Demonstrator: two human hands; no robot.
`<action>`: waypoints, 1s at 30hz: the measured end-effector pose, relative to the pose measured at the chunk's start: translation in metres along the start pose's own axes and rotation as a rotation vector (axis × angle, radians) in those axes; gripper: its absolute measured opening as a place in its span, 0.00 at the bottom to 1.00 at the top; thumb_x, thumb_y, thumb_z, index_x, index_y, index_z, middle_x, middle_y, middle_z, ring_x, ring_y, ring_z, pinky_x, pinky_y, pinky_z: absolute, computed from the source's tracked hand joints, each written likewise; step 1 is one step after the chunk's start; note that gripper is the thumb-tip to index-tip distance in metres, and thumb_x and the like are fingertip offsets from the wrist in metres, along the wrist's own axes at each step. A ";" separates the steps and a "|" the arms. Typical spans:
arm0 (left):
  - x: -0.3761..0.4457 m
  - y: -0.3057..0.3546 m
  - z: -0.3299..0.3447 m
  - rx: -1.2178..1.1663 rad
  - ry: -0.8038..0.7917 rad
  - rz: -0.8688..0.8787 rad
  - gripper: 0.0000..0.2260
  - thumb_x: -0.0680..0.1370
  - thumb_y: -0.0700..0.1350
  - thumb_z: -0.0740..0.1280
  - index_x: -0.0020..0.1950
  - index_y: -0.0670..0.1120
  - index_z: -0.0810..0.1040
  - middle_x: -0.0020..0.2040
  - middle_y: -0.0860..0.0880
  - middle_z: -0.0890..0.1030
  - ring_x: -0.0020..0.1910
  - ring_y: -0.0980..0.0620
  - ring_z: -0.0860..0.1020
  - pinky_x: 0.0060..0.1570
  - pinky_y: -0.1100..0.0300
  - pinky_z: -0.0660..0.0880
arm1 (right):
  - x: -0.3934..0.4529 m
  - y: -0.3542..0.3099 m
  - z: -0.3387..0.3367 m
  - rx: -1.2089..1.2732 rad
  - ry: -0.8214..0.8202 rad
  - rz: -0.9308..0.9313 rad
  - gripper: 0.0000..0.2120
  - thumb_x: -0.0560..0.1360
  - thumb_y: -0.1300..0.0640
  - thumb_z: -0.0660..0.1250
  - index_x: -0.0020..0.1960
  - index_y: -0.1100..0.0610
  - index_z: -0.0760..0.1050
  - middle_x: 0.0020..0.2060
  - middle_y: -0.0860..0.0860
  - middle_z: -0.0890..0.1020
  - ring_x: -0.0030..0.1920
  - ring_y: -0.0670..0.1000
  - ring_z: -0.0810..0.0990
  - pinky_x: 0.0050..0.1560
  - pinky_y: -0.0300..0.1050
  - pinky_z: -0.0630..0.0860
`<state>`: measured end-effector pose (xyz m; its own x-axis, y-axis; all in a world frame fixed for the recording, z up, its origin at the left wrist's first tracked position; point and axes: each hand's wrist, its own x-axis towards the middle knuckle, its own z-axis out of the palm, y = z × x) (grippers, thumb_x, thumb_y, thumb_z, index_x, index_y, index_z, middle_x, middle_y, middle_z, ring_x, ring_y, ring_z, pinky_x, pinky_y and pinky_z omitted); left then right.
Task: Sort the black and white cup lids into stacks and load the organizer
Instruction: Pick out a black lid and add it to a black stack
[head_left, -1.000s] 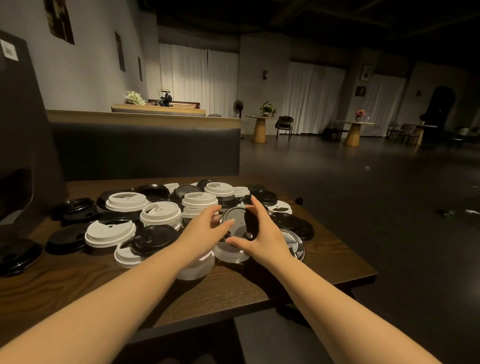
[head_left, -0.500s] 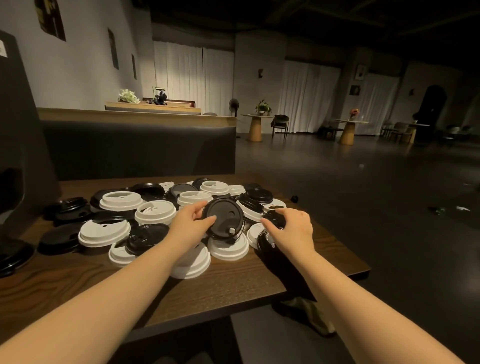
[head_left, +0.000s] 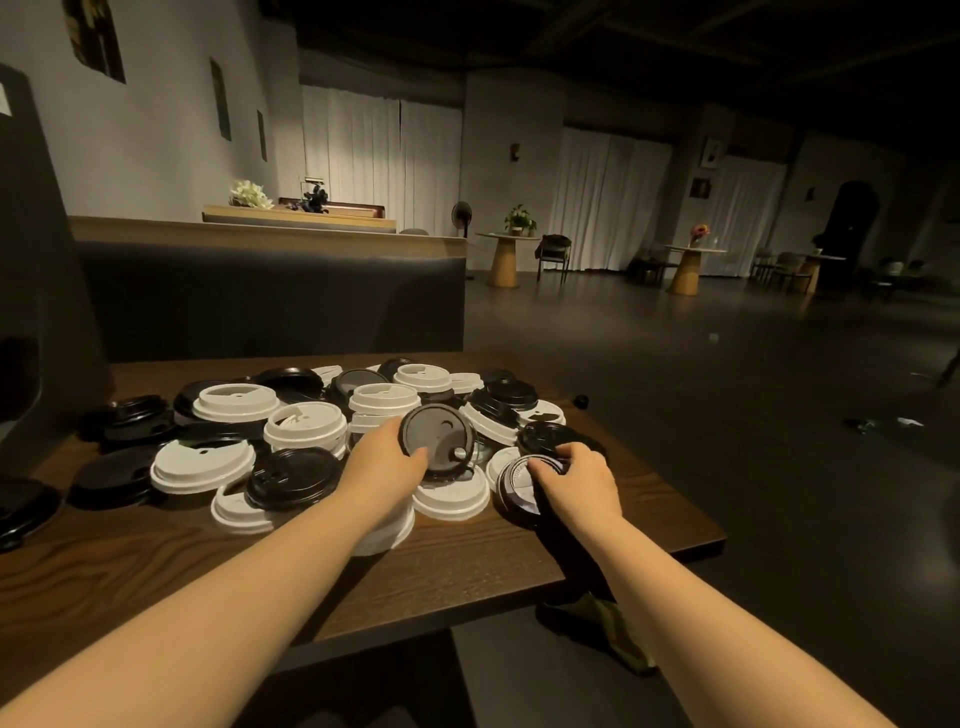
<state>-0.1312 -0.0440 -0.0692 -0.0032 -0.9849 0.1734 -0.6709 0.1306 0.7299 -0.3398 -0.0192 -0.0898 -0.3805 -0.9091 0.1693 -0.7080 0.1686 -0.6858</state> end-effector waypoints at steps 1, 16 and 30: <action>0.000 0.000 -0.001 0.015 -0.006 0.003 0.19 0.79 0.44 0.65 0.69 0.43 0.71 0.63 0.45 0.78 0.61 0.46 0.75 0.54 0.58 0.71 | 0.001 0.000 0.001 0.041 0.016 -0.005 0.25 0.76 0.45 0.66 0.68 0.57 0.70 0.64 0.56 0.72 0.62 0.55 0.73 0.59 0.46 0.71; 0.004 -0.031 -0.054 0.122 0.168 -0.014 0.15 0.80 0.49 0.64 0.65 0.46 0.76 0.62 0.47 0.78 0.61 0.47 0.76 0.56 0.52 0.73 | 0.000 -0.020 0.012 0.618 0.170 -0.011 0.12 0.79 0.52 0.61 0.59 0.57 0.75 0.51 0.50 0.78 0.55 0.50 0.76 0.59 0.49 0.75; 0.005 -0.077 -0.077 0.642 0.052 -0.164 0.36 0.71 0.72 0.60 0.66 0.45 0.71 0.56 0.46 0.80 0.54 0.46 0.79 0.51 0.51 0.78 | -0.013 -0.055 0.037 0.689 0.114 -0.009 0.15 0.79 0.49 0.61 0.60 0.57 0.75 0.51 0.49 0.78 0.55 0.49 0.76 0.56 0.46 0.76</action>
<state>-0.0228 -0.0504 -0.0737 0.1616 -0.9774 0.1366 -0.9682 -0.1302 0.2138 -0.2742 -0.0310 -0.0808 -0.4631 -0.8573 0.2250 -0.1873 -0.1535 -0.9702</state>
